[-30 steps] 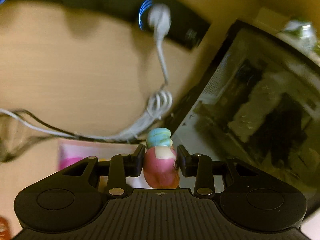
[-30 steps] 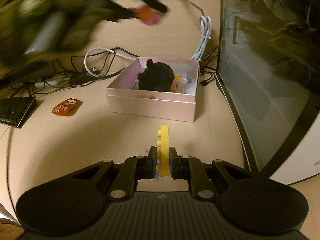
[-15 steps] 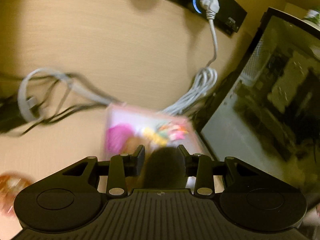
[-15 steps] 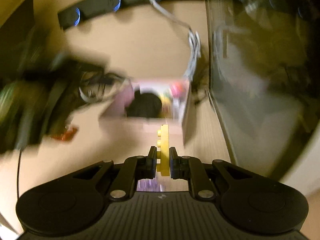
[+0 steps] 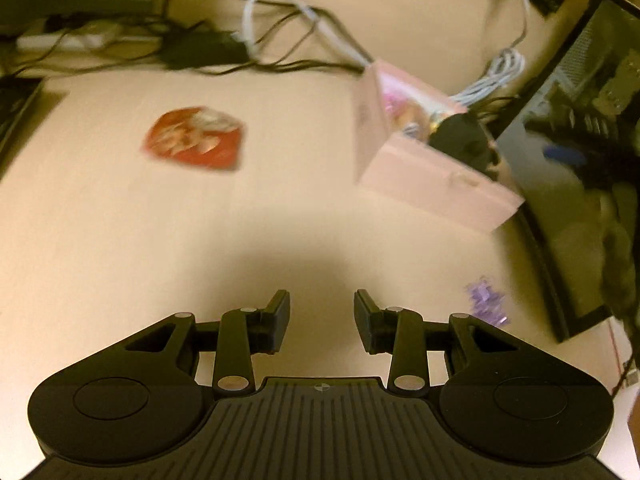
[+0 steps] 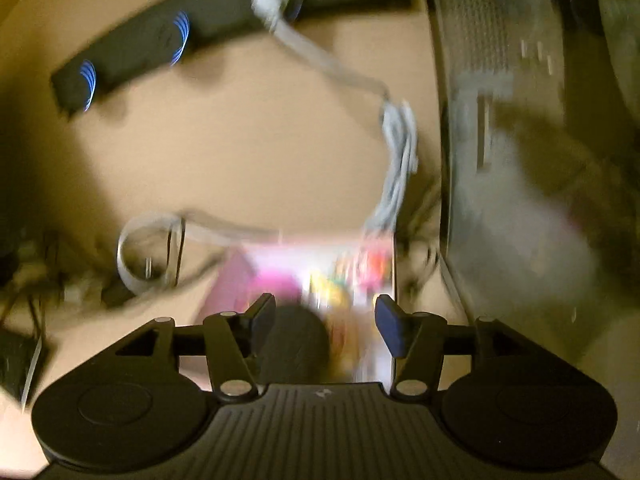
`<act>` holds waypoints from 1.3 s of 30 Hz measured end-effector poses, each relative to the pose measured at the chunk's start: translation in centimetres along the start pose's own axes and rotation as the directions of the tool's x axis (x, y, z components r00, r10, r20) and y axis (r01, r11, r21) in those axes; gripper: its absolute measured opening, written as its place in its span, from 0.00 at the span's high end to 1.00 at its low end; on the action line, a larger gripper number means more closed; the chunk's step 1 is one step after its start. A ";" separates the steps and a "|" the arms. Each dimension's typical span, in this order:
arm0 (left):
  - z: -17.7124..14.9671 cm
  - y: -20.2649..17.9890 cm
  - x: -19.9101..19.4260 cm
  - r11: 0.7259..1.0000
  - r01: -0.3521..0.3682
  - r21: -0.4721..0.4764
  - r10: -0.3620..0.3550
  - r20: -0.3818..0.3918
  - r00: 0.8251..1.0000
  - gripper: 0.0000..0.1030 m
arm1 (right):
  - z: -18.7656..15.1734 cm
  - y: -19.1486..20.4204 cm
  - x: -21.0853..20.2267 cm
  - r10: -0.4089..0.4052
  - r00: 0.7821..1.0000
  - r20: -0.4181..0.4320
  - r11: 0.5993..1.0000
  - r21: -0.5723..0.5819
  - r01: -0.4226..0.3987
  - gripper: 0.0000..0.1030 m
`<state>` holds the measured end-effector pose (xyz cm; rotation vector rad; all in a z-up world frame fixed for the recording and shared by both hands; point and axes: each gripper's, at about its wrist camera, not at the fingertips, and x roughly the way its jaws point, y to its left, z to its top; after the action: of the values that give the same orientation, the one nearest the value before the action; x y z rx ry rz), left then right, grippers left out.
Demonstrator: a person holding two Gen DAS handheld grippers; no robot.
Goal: Organize objects
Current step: 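Drop the yellow brick into the pink box with the right tool, then grasp the red snack packet on the desk with the left tool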
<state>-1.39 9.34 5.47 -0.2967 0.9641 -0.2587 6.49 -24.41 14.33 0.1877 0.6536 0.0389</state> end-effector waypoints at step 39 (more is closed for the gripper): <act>5.5 3.7 -0.1 0.991 -0.137 0.011 0.134 0.125 0.983 0.63 | -14.8 3.3 -1.2 -0.049 0.991 -0.122 0.977 -0.212 0.023 0.42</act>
<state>3.43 13.58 7.17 -0.2249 0.8541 -0.1237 -3.42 -18.92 4.14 -0.0312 0.7740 0.0849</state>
